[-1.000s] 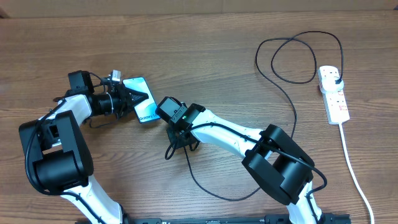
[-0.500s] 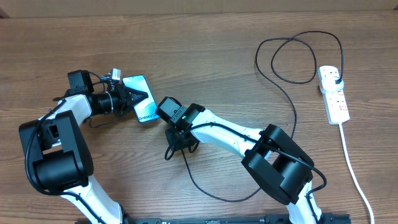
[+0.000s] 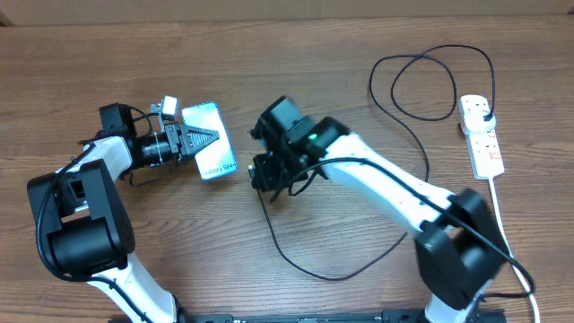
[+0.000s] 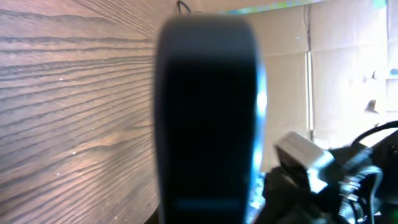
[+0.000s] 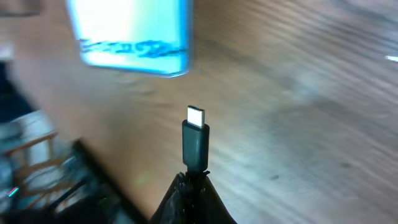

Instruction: Plug charger to phone and switch on socket

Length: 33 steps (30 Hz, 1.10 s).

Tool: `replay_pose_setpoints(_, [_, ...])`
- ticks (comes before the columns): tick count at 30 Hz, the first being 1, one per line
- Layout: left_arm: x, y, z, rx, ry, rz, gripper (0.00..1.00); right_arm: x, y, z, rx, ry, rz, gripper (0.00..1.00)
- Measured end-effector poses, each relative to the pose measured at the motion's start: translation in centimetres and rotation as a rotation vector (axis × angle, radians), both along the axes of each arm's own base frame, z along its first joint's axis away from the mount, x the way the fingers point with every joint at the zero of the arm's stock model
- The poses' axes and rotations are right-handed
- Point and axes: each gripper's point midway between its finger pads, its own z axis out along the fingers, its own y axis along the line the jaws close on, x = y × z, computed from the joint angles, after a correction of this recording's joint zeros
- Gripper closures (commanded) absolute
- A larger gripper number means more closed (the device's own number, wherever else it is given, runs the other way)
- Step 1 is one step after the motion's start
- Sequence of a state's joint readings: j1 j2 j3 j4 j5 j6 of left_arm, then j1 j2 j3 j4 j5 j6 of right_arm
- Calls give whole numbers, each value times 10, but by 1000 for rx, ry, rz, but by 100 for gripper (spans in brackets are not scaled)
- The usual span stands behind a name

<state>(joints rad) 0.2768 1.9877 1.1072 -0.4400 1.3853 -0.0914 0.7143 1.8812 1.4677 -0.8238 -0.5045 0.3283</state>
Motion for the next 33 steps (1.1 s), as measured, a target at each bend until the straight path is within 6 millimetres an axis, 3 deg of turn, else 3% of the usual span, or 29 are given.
replay_pose_setpoints(5, [2, 1, 6, -22, 75, 22, 95, -17, 13, 15, 110, 46, 93, 96])
replay_pose_setpoints(8, [8, 3, 23, -17, 58, 43, 95, -26, 21, 26, 192, 72, 151, 96])
replay_pose_setpoints(13, [18, 7, 73, 25, -26, 102, 96, -42, 22, 37, 262, 146, 207, 96])
replay_pose_setpoints(16, [14, 5, 108, 40, -69, 128, 96, -44, 23, 46, 315, 150, 237, 96])
replay_pose_setpoints(19, [8, -2, 127, 35, -70, 131, 96, -43, 25, 61, 355, 108, 252, 96])
replay_pose_setpoints(27, [-1, -27, 123, 20, 32, 92, 95, -43, 17, 119, 413, -58, 237, 96])
replay_pose_setpoints(33, [-4, -38, 129, 2, 5, 47, 96, -39, 15, 123, 392, -80, 199, 96])
